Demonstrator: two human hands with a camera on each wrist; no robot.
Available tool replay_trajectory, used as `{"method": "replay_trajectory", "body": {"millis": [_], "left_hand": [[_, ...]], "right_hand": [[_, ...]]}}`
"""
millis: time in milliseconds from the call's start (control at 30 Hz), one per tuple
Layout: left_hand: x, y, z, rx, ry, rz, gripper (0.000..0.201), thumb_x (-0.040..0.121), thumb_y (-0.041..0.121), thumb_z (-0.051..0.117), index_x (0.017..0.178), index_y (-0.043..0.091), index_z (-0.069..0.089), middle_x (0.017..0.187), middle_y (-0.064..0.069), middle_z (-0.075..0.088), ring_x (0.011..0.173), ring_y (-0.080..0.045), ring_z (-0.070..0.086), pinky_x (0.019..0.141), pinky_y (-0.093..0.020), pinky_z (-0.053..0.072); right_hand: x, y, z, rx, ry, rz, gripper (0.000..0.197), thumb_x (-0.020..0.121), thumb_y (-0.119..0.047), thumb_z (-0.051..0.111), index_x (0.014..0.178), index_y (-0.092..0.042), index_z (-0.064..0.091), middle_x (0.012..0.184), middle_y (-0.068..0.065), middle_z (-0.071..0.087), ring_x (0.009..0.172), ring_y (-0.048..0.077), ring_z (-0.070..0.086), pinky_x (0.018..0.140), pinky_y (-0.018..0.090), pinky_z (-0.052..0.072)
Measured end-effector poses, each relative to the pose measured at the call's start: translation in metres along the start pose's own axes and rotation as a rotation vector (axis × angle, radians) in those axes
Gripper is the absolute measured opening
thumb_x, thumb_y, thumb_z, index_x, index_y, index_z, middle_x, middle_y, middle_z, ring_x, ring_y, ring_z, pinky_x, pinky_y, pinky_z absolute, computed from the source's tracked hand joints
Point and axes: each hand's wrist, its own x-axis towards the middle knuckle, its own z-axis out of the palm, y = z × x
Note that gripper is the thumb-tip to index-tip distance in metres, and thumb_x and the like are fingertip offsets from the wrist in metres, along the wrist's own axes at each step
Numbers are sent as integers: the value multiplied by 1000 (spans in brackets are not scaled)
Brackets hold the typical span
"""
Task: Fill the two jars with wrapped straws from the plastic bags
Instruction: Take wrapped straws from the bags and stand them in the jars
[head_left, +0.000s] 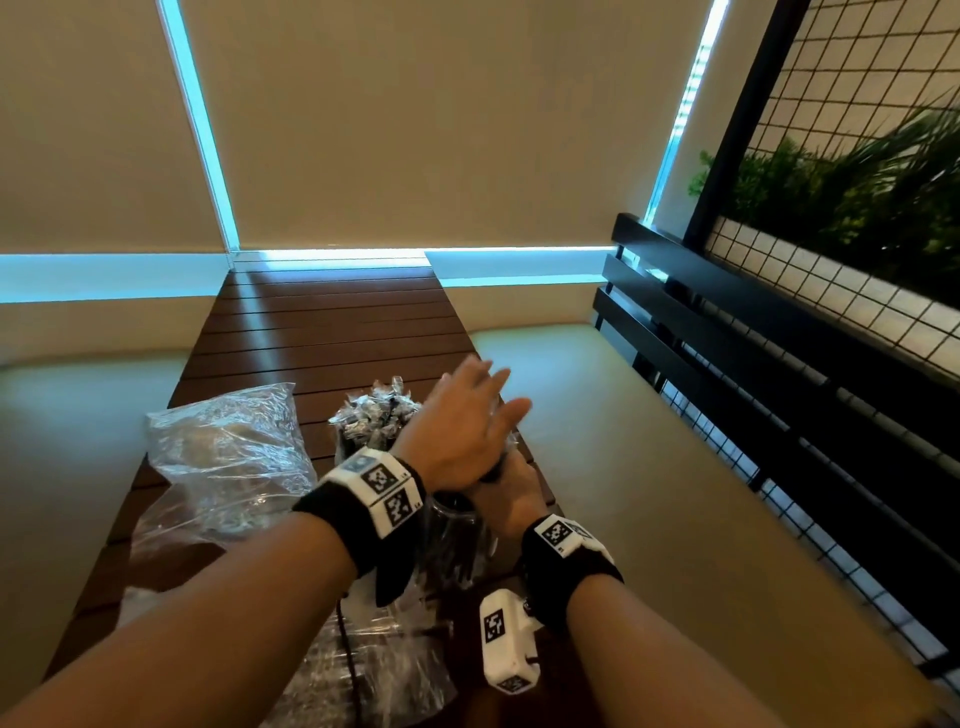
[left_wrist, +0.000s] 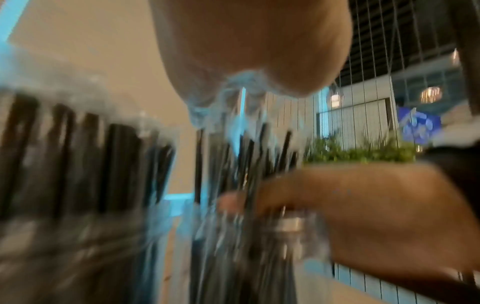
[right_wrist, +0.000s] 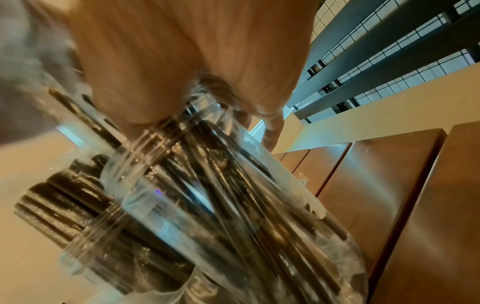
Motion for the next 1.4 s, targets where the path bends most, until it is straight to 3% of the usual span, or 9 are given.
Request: {"method": "replay_trajectory", "body": {"millis": [100,200,333,533,800,900,1067,1200,1400], "left_hand": [[-6,-15,24,91,-108,-2,89,89,74,5,150,17,35,156,-3,35,149,-21,19,123,-45,13],[5,-20,24,100,-76,-35,65,100,57,21,144,16,44,146,-6,46,139,-25,37,119,-46,23],[10,-16,9,107,-51,-13,65,101,51,37,153,15,27,156,-9,30,149,-27,19,121,-48,10],[-14,-19,-37,47,287,-51,71,92,66,26,143,21,43,142,-4,41,132,-21,40,110,-48,35],[-79,-61,-72,10,464,-329,20,94,32,53,107,19,58,115,-4,50,101,-18,53,84,-34,47],[-112,-71,-79,75,193,-505,8,81,18,57,87,18,62,95,-3,61,91,-24,61,76,-36,50],[-160,-78,-57,272,-680,-591,87,77,32,77,150,25,30,140,-10,49,117,-26,56,91,-31,50],[-188,-94,-25,363,-825,-592,102,73,34,83,152,23,19,153,-6,35,132,-25,46,101,-26,41],[-203,-107,-7,326,-832,-561,126,68,32,89,157,25,0,161,-13,16,141,-36,35,113,-40,35]], "right_hand": [[-4,0,-1,93,-56,-51,55,90,-24,62,141,-33,44,132,2,60,110,10,59,85,10,44],[-6,2,-2,325,-76,-40,76,67,-20,66,117,-68,35,120,-1,65,105,13,65,89,34,57],[-9,-6,-5,389,-104,-66,85,57,-31,78,114,-75,33,138,-4,47,123,14,55,95,35,54],[-21,-34,-35,193,96,-84,130,50,-76,72,154,-36,6,157,1,19,143,24,27,114,52,32],[-50,-87,-50,-115,628,-512,37,80,-44,61,110,-23,56,111,-5,53,102,14,48,87,32,37],[-76,-105,-41,-194,324,-814,8,85,-23,62,84,-19,56,76,-8,55,69,11,50,62,29,45],[-93,-97,-8,-821,-498,-590,14,91,-15,56,97,-11,68,94,10,67,84,29,65,77,37,55],[-86,-65,23,-1045,-646,-316,30,97,-9,50,124,1,57,124,24,57,112,43,59,87,44,49],[-78,-49,64,-745,-640,-384,26,93,-20,59,116,-9,67,120,15,62,109,36,60,88,37,49]]}}
